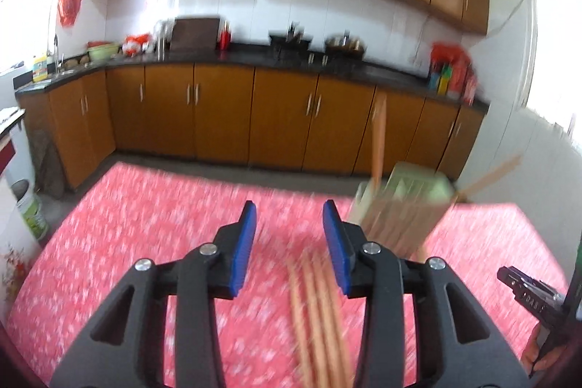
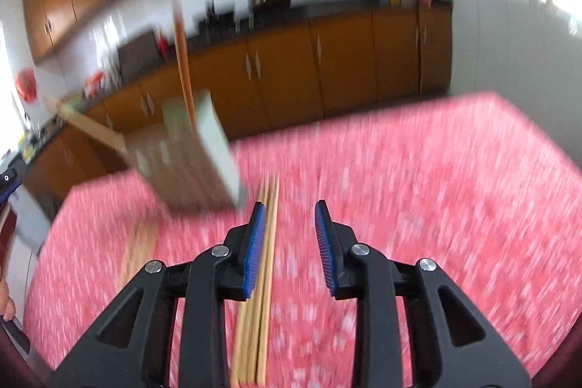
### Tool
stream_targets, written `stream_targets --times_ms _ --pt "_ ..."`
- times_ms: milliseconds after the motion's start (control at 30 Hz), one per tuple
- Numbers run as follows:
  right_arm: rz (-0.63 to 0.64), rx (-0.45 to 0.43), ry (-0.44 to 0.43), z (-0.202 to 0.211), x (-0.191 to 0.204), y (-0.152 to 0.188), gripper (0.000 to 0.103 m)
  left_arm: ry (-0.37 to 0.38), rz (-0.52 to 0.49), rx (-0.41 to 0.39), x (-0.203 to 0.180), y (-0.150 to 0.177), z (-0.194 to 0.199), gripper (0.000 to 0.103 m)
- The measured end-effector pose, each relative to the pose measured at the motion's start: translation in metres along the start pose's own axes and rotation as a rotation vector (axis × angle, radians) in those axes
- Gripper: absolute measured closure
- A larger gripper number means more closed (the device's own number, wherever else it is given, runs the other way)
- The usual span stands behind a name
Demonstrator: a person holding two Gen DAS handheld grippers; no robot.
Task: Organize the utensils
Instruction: 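Move both open grippers back down to the chopsticks on the cloth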
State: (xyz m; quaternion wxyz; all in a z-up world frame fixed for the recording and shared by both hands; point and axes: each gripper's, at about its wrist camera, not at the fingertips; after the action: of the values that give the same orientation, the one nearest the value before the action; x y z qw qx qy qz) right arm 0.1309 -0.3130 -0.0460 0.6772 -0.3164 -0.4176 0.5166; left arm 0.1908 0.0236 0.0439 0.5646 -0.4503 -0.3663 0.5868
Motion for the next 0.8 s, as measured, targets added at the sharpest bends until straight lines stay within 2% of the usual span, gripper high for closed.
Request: stream_targets --times_ms 33,100,167,300,433,533,600,700,800 --pt "0.005 0.054 -0.018 -0.010 0.002 0.013 0.081 -0.013 -0.013 0.029 0.003 0.014 -0.003 0.065" --pt "0.020 0.100 -0.031 -0.018 0.006 0.028 0.085 -0.023 -0.034 0.076 0.007 0.034 -0.006 0.065" --pt "0.041 0.140 -0.041 -0.025 0.012 0.040 0.089 -0.019 -0.024 0.126 0.013 0.052 -0.008 0.065" --pt "0.073 0.185 -0.041 -0.033 0.017 0.054 0.089 -0.015 0.002 0.196 0.021 0.078 -0.010 0.065" --pt "0.110 0.194 -0.034 -0.036 0.021 0.063 0.089 -0.007 0.012 0.233 0.022 0.093 -0.012 0.065" --pt "0.135 0.187 -0.011 -0.033 0.020 0.061 0.094 0.011 0.031 0.260 0.022 0.098 -0.014 0.065" --pt "0.145 0.173 0.032 -0.036 0.017 0.057 0.096 0.027 0.040 0.274 0.020 0.101 -0.015 0.065" --pt "0.097 0.153 0.096 -0.037 0.001 0.050 0.096 0.057 0.048 0.302 0.014 0.109 -0.018 0.067" --pt "0.072 0.150 0.096 -0.038 -0.008 0.047 0.096 0.090 0.052 0.330 0.007 0.116 -0.019 0.073"
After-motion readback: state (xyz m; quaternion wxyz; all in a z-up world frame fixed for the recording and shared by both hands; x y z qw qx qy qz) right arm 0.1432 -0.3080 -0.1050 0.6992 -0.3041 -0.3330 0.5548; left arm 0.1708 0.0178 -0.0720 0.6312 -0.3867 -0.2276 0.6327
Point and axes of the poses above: each gripper's, at about its wrist camera, not at the fingertips, and z roughly against the way its jaws point, x to its left, y to its underside, and after that the axes turned 11 degrees about -x, right-handed
